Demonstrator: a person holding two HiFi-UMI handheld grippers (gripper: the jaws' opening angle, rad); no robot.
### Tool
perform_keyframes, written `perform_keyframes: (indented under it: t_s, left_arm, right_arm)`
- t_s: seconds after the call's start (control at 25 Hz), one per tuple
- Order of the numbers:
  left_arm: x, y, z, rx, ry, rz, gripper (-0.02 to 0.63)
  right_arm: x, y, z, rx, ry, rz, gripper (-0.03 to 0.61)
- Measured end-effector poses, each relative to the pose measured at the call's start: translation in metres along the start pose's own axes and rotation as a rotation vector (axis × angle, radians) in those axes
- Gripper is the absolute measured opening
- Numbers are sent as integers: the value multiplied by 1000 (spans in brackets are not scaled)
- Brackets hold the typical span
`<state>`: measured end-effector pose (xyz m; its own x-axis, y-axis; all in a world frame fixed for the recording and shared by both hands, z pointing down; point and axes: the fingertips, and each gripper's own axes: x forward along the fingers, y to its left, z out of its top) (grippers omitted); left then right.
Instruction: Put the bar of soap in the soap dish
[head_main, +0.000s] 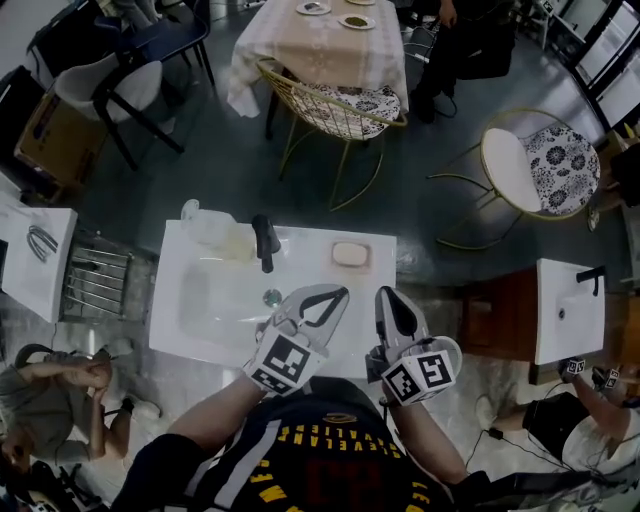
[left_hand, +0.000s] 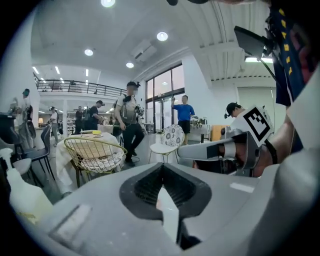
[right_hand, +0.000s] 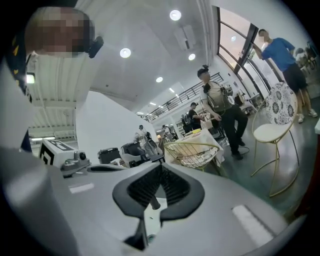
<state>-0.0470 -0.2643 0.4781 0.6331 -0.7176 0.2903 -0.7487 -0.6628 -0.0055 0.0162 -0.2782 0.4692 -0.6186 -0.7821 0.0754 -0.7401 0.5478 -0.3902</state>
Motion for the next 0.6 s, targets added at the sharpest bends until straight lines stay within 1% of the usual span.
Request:
perform_keyframes:
  t_s: [0.12,0.24,0.4,0.6]
  left_arm:
    - [-15,-2,14,-13,-54,14,2]
    - [-27,-5,24,-16,-88,21,2]
    - [-40,-9,31,-16,-115,29,2]
    - [-56,-13,39,-25,-153,47,2]
  right_arm:
    - [-5,16,7,-66,-12,17,2]
    - [-8,32,13,-122,-30,35,3]
    - [-12,50,20,-176,-53,56,2]
    - [-20,66,26,-245,-78,56,2]
